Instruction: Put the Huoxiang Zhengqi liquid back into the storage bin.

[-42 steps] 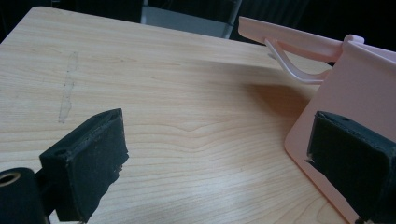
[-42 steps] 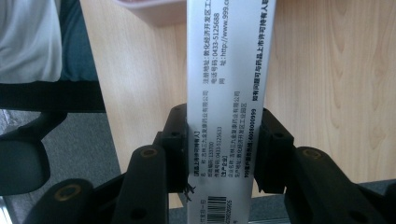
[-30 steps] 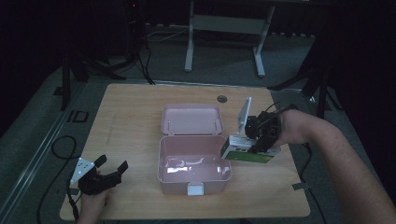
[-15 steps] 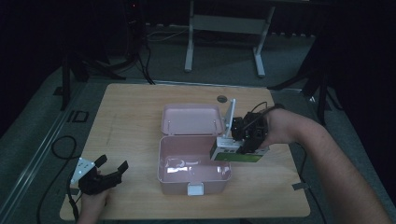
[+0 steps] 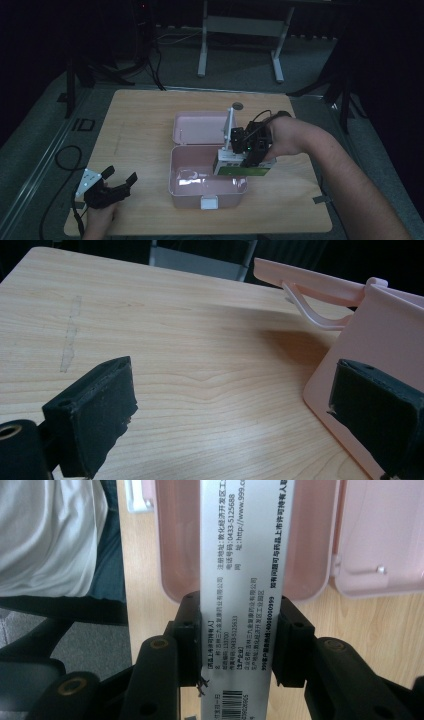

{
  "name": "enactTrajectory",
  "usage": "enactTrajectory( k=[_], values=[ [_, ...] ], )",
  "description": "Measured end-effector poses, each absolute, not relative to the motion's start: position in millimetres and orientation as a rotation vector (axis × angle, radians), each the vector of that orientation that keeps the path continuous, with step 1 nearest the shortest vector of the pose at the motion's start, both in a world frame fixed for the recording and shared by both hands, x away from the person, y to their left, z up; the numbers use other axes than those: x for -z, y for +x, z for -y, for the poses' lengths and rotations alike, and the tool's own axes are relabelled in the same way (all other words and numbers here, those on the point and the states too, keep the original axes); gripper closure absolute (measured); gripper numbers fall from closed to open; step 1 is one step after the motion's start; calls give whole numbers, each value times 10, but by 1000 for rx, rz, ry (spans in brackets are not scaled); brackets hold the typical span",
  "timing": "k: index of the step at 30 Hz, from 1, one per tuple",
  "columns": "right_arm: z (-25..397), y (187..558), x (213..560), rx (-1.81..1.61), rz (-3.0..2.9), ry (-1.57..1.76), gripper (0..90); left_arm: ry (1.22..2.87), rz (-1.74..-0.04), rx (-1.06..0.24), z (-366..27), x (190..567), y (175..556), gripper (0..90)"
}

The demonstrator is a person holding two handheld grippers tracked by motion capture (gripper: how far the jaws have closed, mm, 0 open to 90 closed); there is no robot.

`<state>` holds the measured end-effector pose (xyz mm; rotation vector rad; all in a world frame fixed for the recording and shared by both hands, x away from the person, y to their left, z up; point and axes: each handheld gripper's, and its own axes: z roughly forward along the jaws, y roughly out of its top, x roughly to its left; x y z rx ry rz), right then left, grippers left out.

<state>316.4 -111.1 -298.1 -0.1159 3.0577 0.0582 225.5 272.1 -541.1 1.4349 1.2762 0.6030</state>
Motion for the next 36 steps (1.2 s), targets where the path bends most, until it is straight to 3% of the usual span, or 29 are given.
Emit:
enactTrajectory(
  k=[21,36],
  values=[
    [572,3021,3038,-67,-3065,-202,621,1432,-1269,-601,-2722,5405,2252,50],
    [508,3017,3281,-15,-3080,-225,621,1430,-1267,-599,-2728,5401,2246,50]
  ],
)
